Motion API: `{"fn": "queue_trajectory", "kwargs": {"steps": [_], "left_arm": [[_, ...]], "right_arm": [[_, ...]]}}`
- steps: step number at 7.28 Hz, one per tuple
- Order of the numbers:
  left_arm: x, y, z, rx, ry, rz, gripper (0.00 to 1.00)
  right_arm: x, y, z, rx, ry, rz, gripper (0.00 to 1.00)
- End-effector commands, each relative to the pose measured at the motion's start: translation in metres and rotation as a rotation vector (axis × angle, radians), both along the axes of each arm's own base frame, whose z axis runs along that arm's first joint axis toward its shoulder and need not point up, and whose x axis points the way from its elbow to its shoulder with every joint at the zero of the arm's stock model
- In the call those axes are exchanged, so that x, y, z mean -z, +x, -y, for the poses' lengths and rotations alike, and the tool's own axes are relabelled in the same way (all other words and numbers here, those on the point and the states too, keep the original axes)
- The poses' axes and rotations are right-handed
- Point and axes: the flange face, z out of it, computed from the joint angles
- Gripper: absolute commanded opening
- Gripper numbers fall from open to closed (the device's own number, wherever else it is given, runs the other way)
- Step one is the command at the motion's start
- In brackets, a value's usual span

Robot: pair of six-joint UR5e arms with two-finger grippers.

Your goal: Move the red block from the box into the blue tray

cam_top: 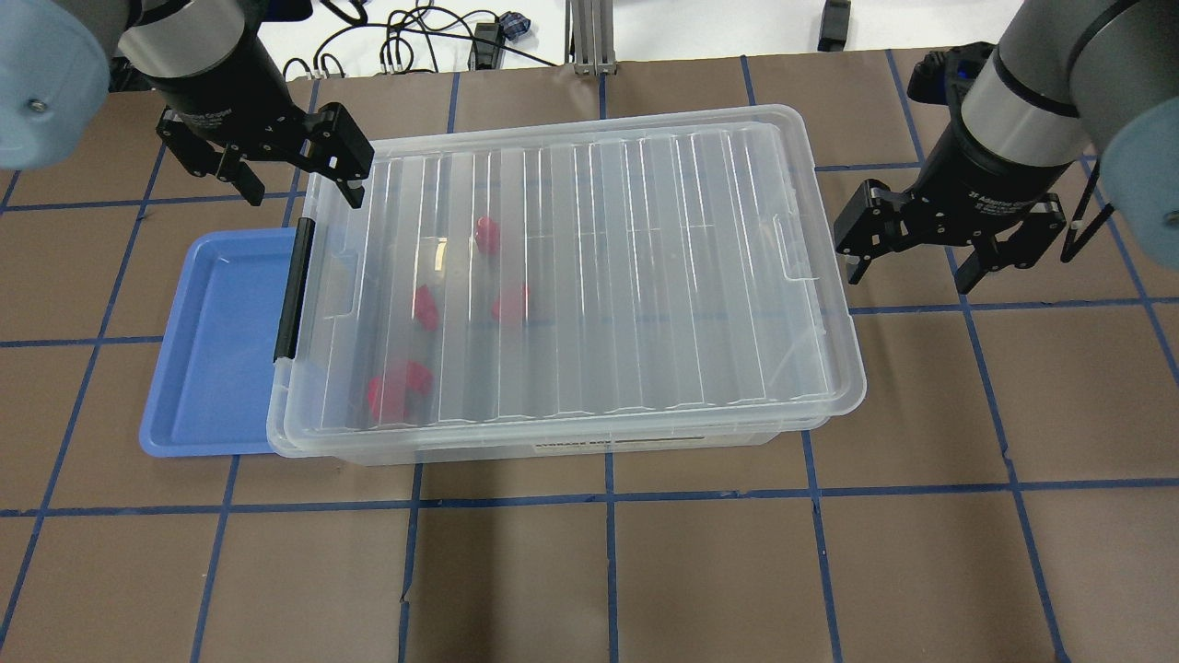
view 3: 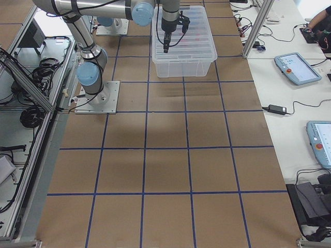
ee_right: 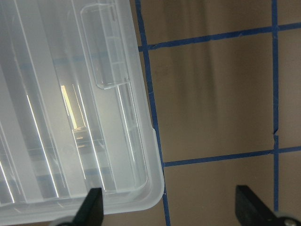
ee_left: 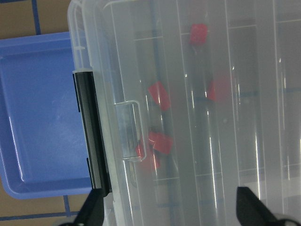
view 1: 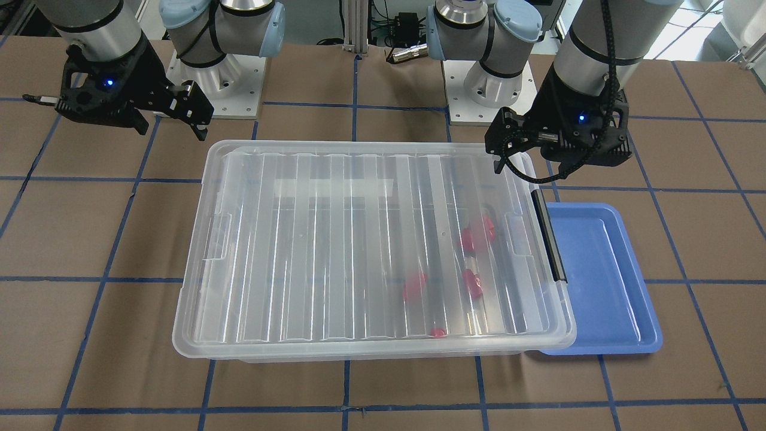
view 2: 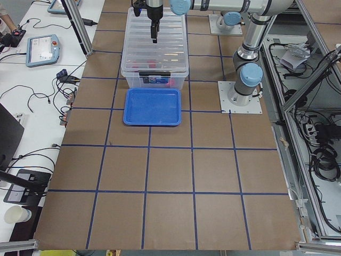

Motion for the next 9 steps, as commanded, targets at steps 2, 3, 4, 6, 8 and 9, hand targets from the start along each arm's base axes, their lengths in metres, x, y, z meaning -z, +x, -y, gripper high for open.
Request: {"fn": "queue_trajectory", "kwargs": {"steps": [2,3,4,6,8,9], "left_arm": [[0.007,0.000,0.004,-0.001,0.011,0.000,1.00],[0.003,0.000,-0.001,0.001,0.005,0.001,1.00],[0.003,0.002,0.000,-0.002,0.004,0.003,1.00],[0.011,0.002,0.005,-0.002,0.019,0.003,1.00],[0.012,0.001,0.005,-0.002,0.013,0.001,1.00],[0.010,0.002,0.007,-0.004,0.010,0.001,1.00]], "right_arm": [[0.060,-0.005,0.065,0.004,-0.056,-0.003,1.00],[0.065,-0.005,0.068,0.012,-0.052,0.000,1.00],[0.078,-0.004,0.075,0.009,-0.030,0.004,1.00],[0.088,-0.005,0.086,-0.005,-0.064,-0.002,1.00],[0.099,-0.006,0.096,0.001,-0.045,0.000,1.00],[0.104,-0.006,0.097,0.002,-0.036,-0.001,1.00]]}}
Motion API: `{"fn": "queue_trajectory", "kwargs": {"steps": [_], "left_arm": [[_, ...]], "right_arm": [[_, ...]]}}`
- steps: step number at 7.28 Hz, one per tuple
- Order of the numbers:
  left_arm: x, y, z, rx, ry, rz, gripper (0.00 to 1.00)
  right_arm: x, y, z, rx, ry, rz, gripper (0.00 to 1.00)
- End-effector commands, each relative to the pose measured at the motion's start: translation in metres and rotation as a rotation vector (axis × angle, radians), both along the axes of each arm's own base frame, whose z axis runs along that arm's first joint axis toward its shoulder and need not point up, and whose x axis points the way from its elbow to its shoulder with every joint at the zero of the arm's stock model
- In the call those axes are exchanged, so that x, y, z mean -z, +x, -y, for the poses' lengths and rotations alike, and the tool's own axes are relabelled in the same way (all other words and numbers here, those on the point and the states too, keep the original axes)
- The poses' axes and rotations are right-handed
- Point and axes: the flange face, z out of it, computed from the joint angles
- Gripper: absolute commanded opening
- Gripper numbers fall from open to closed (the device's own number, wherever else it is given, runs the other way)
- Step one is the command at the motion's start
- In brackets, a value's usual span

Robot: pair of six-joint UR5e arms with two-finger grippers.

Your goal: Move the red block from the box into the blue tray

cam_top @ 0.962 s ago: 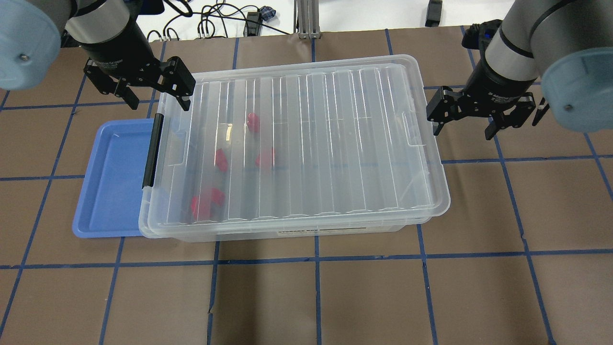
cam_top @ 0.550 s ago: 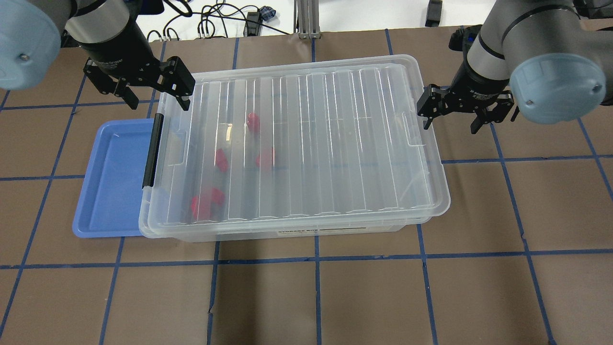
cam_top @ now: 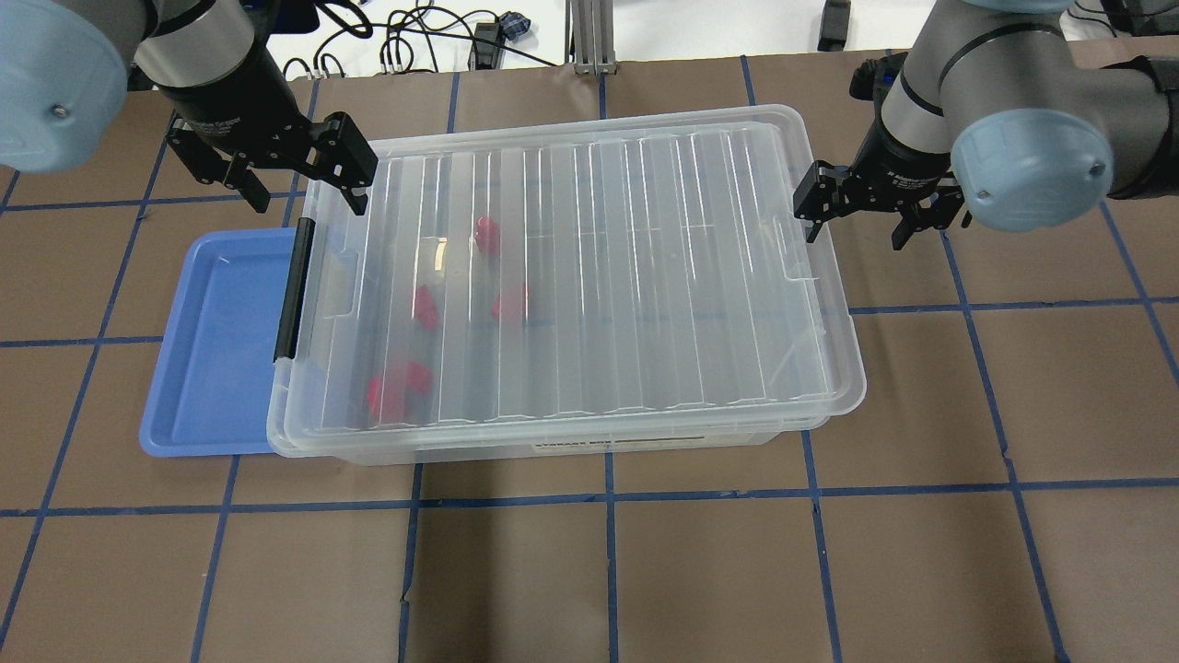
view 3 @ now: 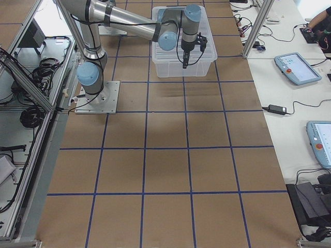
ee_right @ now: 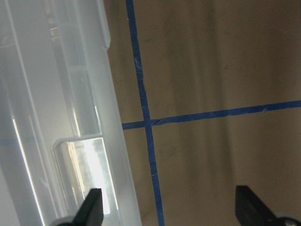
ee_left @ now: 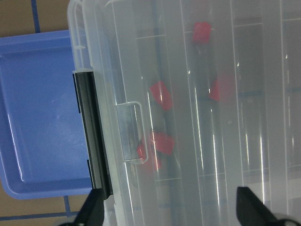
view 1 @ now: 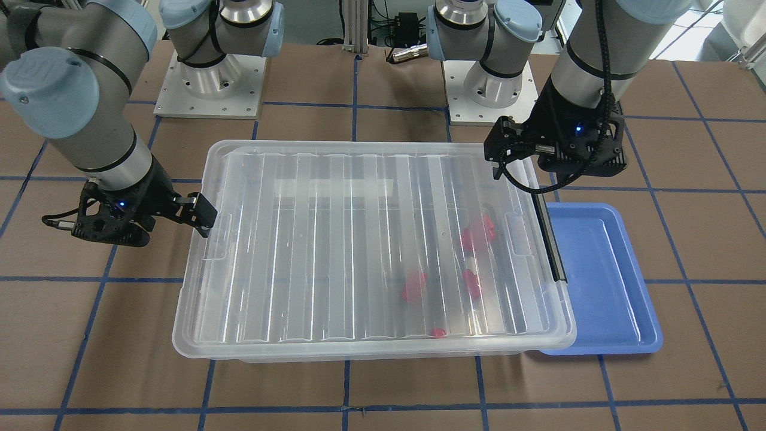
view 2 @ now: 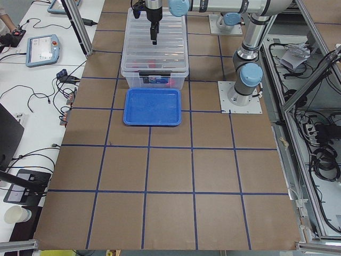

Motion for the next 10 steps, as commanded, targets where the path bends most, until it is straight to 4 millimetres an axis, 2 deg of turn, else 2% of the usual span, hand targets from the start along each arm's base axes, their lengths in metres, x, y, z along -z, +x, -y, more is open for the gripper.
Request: {"fn": "queue_trajectory", "kwargs": {"steps": [1,4,6,8,10], "left_arm": [[0.008,0.000,0.002,0.000,0.012,-0.001,1.00],[-0.001,0.000,-0.001,-0.002,-0.006,0.000,1.00],[0.003,0.000,0.002,0.000,0.000,0.000,1.00],[0.003,0.000,0.002,0.000,0.000,0.000,1.00],[0.003,0.000,0.002,-0.002,-0.001,-0.002,1.00]], "right_arm": [[0.007,0.000,0.004,-0.002,0.011,0.000,1.00],[0.010,-0.008,0.011,-0.020,-0.003,-0.051,1.00],[0.009,-0.012,0.012,-0.031,-0.007,-0.067,1.00],[0.007,-0.046,0.015,-0.028,-0.010,-0.087,1.00],[0.004,-0.069,0.016,-0.049,-0.012,-0.090,1.00]]}}
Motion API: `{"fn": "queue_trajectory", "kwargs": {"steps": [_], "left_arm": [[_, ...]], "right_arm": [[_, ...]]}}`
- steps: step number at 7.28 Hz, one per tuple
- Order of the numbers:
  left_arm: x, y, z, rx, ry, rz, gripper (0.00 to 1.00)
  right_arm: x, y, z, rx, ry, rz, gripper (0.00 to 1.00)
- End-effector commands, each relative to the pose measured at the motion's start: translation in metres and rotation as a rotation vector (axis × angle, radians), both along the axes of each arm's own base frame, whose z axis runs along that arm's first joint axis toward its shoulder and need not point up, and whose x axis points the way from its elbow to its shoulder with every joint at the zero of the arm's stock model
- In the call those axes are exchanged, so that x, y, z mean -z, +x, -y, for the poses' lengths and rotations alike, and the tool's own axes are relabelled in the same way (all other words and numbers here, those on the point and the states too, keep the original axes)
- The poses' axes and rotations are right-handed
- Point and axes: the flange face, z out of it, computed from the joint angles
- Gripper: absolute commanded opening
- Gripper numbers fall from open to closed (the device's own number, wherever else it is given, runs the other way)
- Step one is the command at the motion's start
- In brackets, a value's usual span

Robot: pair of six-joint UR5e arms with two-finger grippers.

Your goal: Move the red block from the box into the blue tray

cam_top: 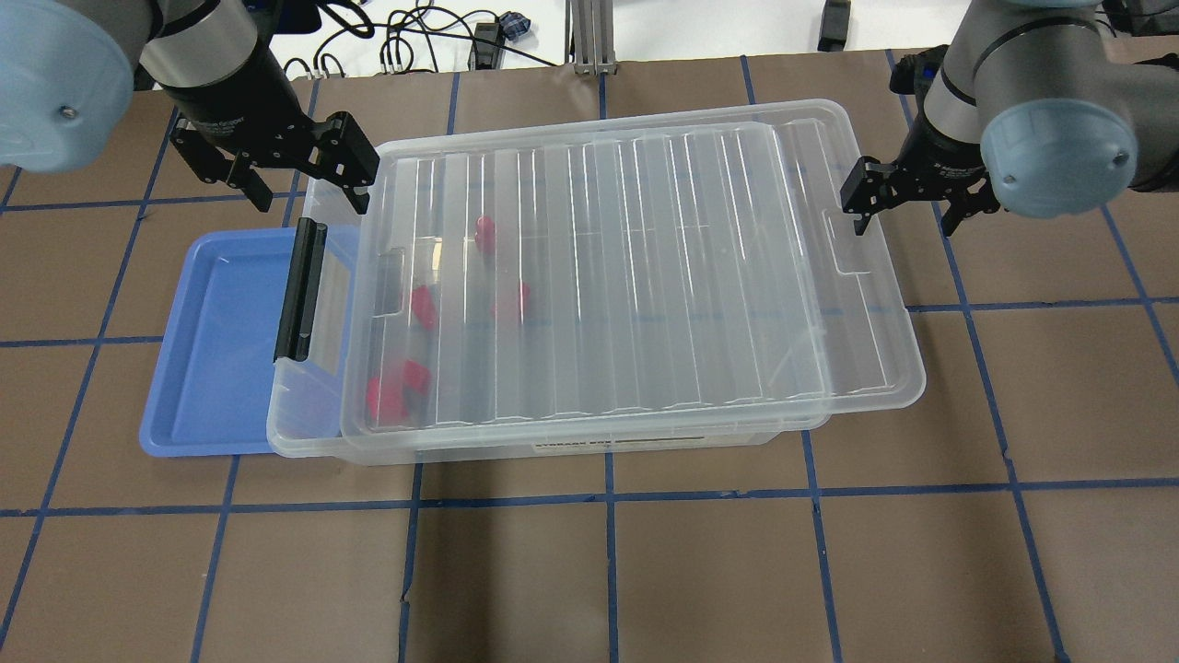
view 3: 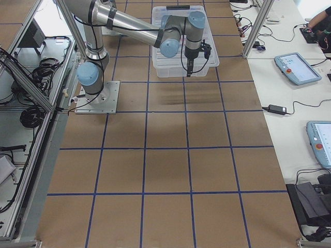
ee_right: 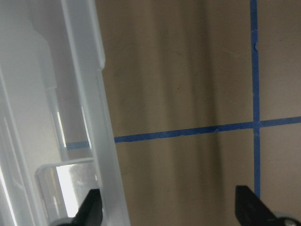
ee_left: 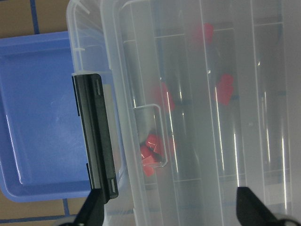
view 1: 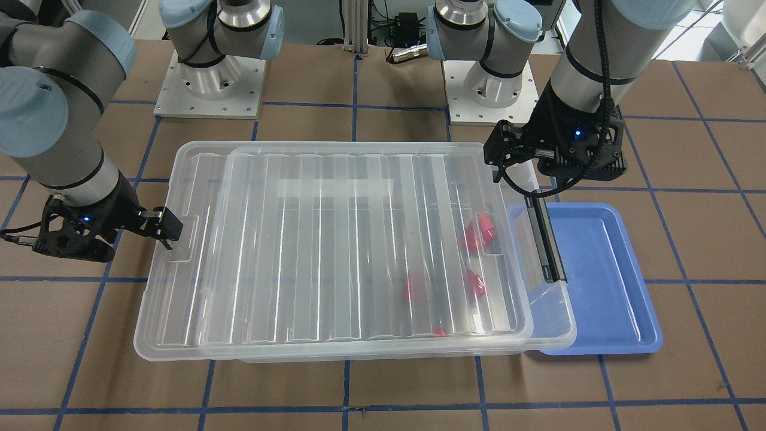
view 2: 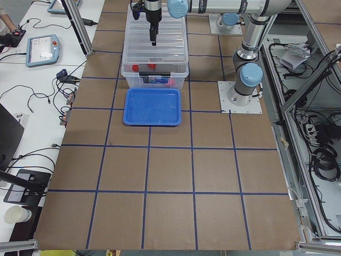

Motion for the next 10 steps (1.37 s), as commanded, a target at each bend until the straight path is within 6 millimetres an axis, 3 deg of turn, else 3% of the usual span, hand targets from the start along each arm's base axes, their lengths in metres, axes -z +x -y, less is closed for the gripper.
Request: {"fn": "queue_trajectory", "kwargs": {"steps": [1,4,6,8,10], "left_arm": [[0.001,0.000,0.001,-0.003,0.002,-0.001,1.00],[0.031,-0.008,0.009,-0.090,0.033,0.001,1.00],[0.054,-0.016,0.017,-0.085,-0.001,0.001,1.00],[0.088,-0.017,0.033,-0.083,-0.081,-0.005,1.00],[0.131,-0.019,0.035,-0.145,-0.053,-0.027,1.00]], "right_arm": [[-0.001,-0.023,0.001,-0.021,0.001,-0.006,1.00],[-0.008,-0.079,0.003,-0.077,-0.002,-0.040,1.00],[-0.007,-0.106,0.001,-0.126,0.005,-0.040,1.00],[-0.008,-0.118,0.000,-0.115,0.004,-0.042,1.00],[-0.010,-0.122,0.002,-0.136,-0.013,-0.052,1.00]]}}
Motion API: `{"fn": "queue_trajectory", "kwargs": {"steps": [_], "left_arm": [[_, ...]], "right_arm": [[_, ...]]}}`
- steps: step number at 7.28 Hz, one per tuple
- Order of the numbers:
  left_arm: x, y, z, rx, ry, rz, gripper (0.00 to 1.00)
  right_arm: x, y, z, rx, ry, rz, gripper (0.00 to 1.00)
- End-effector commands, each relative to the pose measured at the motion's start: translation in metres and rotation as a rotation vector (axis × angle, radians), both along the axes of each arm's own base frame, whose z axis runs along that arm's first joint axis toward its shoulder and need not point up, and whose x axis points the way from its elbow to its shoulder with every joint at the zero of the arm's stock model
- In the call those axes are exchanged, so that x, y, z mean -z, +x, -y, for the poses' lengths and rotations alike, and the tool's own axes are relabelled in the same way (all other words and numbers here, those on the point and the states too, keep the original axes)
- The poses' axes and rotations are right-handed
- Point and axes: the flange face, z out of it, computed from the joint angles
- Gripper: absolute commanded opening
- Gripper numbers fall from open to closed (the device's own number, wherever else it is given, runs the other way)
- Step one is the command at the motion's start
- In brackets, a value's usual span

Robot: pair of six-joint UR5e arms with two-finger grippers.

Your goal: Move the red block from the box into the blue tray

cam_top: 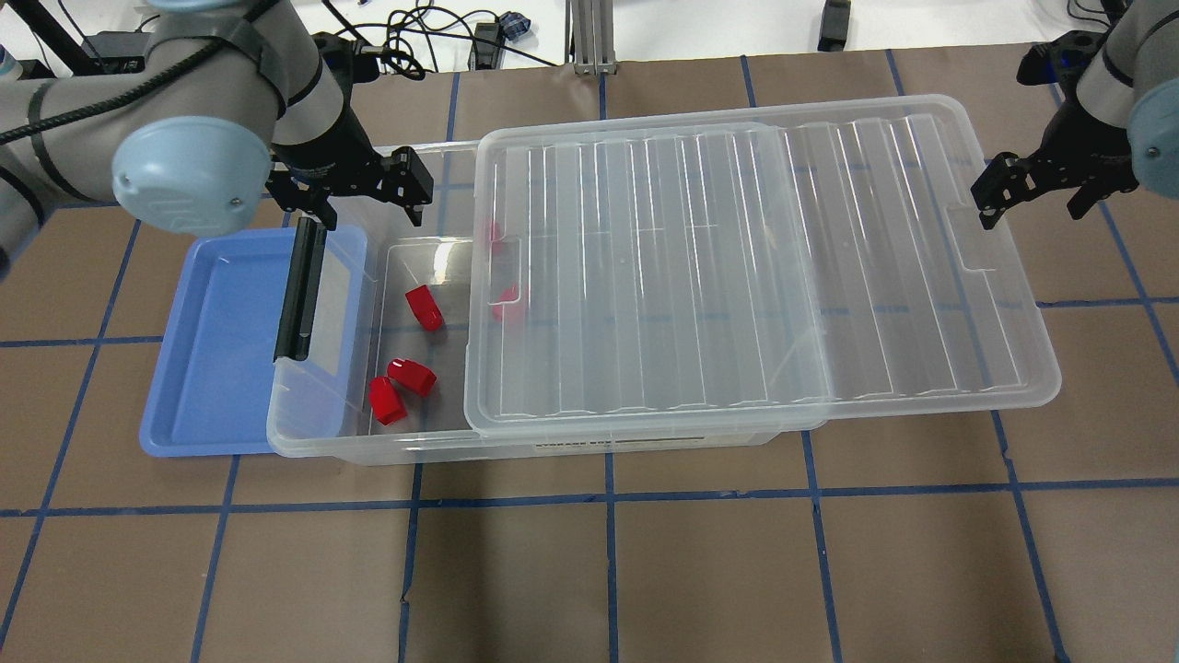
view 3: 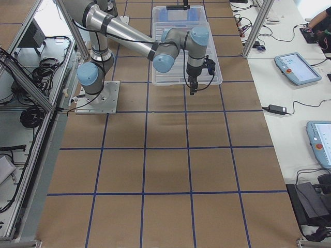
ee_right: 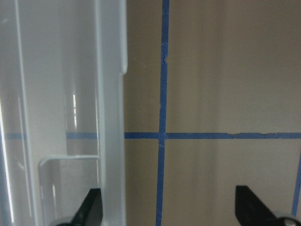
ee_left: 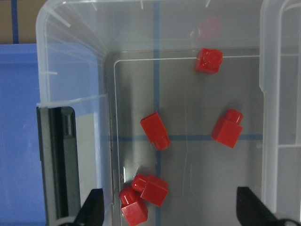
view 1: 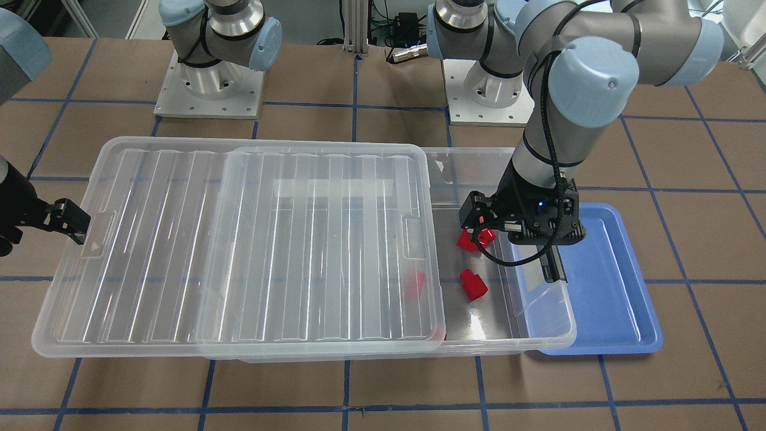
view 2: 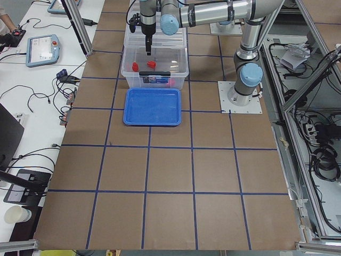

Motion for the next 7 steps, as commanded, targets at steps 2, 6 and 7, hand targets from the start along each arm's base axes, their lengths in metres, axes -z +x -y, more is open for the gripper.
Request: {"fn": "queue_trajectory", "kwargs": {"steps": [2,6,7], "left_arm": [[0.053,-0.002,0.002,-0.121,0.030,-0.021,1.00],[0.125,-0.001,-0.015,-0.160,0.073,-0.016,1.00],[0.142,-0.001,-0.017,-0.163,0.069,-0.018,1.00]], "right_arm": [[-0.002,-0.010,0.000,0.005,-0.011,-0.006,1.00],[0.000,-0.014,-0.002,0.015,-0.006,-0.004,1.00],[-0.004,-0.014,-0.003,0.016,-0.012,-0.008,1.00]]}}
